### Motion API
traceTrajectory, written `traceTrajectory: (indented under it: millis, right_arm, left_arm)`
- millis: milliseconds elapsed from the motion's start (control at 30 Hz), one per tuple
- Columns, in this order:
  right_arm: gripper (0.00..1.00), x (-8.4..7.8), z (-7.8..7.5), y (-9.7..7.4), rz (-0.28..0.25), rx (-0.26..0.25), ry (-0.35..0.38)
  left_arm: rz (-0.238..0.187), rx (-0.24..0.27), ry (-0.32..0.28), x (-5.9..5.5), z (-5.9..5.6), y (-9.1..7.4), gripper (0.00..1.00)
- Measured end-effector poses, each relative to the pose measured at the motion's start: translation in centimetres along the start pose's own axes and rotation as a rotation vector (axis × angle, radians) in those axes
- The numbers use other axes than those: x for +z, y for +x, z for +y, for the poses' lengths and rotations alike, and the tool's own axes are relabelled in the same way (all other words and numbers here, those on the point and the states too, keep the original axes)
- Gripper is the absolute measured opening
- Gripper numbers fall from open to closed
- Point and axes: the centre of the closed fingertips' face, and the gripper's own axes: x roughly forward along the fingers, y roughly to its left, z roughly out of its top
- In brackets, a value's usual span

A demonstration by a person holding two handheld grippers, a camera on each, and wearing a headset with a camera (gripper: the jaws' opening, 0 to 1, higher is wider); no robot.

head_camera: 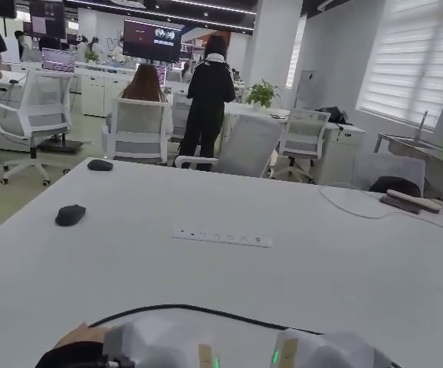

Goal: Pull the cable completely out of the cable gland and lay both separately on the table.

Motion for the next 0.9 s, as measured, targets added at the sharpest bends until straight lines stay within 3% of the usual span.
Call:
traceTrajectory:
  millis: [267, 400, 467, 533, 700, 833, 900]
  right_arm:
    - [0.04, -1.0, -0.3, 0.2, 0.049, -0.011, 0.019]
    - [0.07, -1.5, -0.5, 0.3, 0.083, 0.003, 0.023]
    - [0.16, -0.1, -0.2, 0.1, 0.027, 0.031, 0.035]
    - [0.16, 1.3, -0.1, -0.7, -0.022, 0.044, 0.073]
    - [0.07, 4.8, -1.8, -2.8, -0.102, -0.002, 0.02]
    - [0.14, 6.8, -3.2, -4.5, -0.148, -0.035, 0.003]
    - [0.12, 7.7, -3.5, -5.4, -0.178, -0.04, -0.005]
  left_arm:
    - [0.001, 0.004, -0.014, -0.1, 0.2, -0.1, 0.17]
    - [-0.006, -0.009, -0.011, 0.5, 0.1, -0.4, 0.17]
    - [-0.005, -0.011, -0.004, 0.8, 0.4, -0.8, 0.17]
    - [-0.001, 0.001, 0.006, 1.1, 0.9, -1.4, 0.17]
    - [-0.01, 0.029, 0.005, 2.2, 2.4, -3.4, 0.17]
    - [-0.018, 0.061, 0.014, 3.4, 3.9, -5.3, 0.17]
    - [-0.018, 0.076, 0.008, 3.8, 4.6, -6.0, 0.17]
